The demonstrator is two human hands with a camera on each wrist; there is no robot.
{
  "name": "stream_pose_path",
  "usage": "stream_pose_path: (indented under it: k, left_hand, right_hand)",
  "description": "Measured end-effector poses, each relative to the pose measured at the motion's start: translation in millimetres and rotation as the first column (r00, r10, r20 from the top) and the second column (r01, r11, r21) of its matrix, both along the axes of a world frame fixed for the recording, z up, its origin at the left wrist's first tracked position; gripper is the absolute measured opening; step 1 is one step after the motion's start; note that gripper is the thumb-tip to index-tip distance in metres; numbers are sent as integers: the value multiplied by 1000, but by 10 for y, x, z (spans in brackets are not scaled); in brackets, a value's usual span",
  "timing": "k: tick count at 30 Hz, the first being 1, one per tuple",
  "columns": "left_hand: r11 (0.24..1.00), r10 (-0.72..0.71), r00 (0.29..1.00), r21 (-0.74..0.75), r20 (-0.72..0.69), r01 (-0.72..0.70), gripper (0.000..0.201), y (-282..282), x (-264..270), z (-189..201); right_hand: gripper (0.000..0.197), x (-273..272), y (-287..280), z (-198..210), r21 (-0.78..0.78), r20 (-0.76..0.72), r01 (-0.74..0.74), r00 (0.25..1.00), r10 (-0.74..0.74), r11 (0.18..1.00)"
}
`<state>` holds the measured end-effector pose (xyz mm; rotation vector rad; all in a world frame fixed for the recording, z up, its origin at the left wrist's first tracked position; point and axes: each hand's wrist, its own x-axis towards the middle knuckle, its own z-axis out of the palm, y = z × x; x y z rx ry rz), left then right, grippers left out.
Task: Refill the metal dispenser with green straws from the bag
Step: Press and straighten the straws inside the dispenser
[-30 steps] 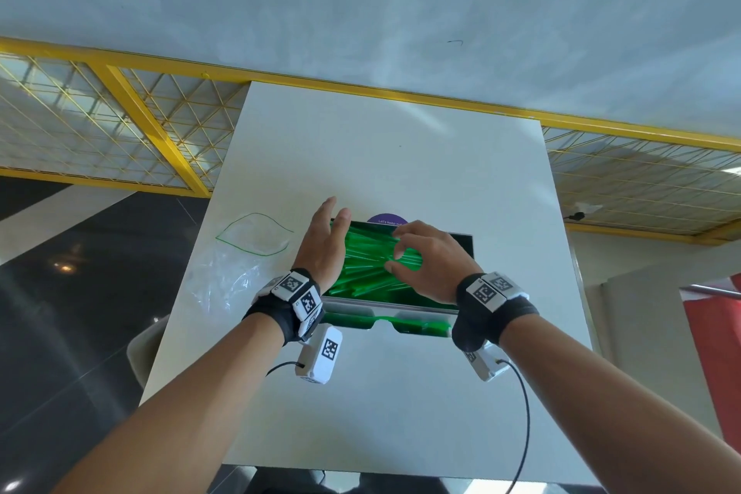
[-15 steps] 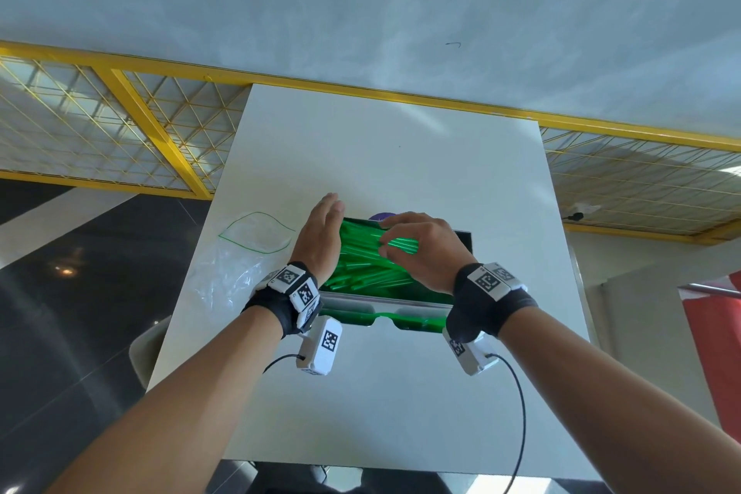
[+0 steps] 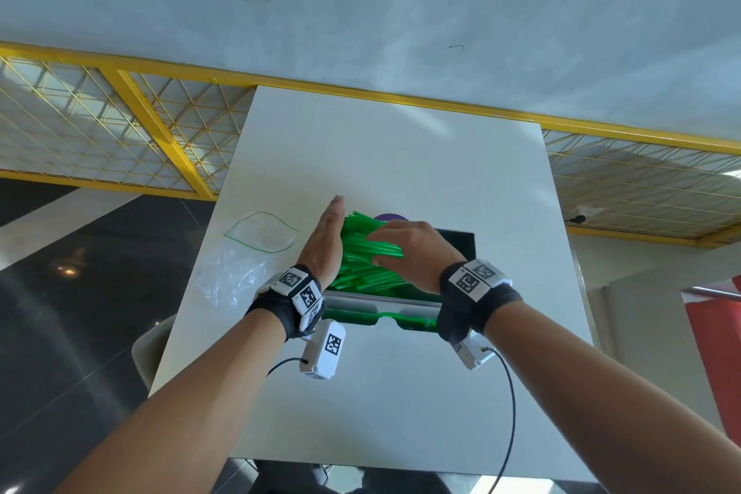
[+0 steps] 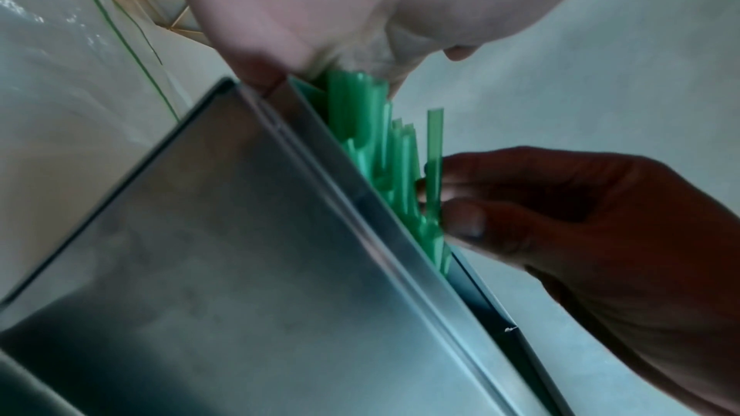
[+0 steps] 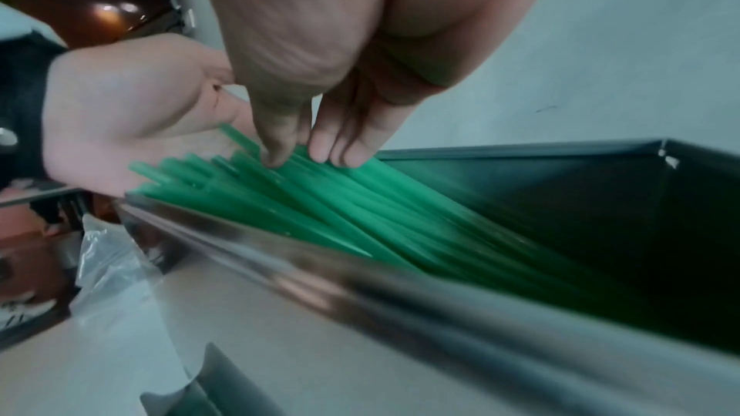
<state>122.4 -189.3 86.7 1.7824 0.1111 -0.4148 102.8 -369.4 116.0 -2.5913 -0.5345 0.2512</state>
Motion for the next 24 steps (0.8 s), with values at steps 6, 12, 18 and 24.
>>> stream_pose_path:
  k: [6, 12, 18, 24]
  left_hand:
    - [999, -34, 999, 14, 22, 34, 64, 5, -38, -33]
    - [944, -136, 982, 316, 129, 89, 88, -36, -26, -100]
    - [996, 19, 999, 88, 40, -23, 67, -17, -36, -77]
    - [998, 36, 999, 48, 6, -36, 69, 5, -51, -12]
  right_hand:
    - [72, -63, -247, 16, -118, -101, 12, 995, -24, 993]
    - [95, 16, -184, -3, -271, -78, -114, 992, 96, 956]
    - [103, 37, -103, -187, -360, -190, -162, 977, 97, 919]
    - [77, 70, 75, -285, -295, -202, -123, 977, 64, 948]
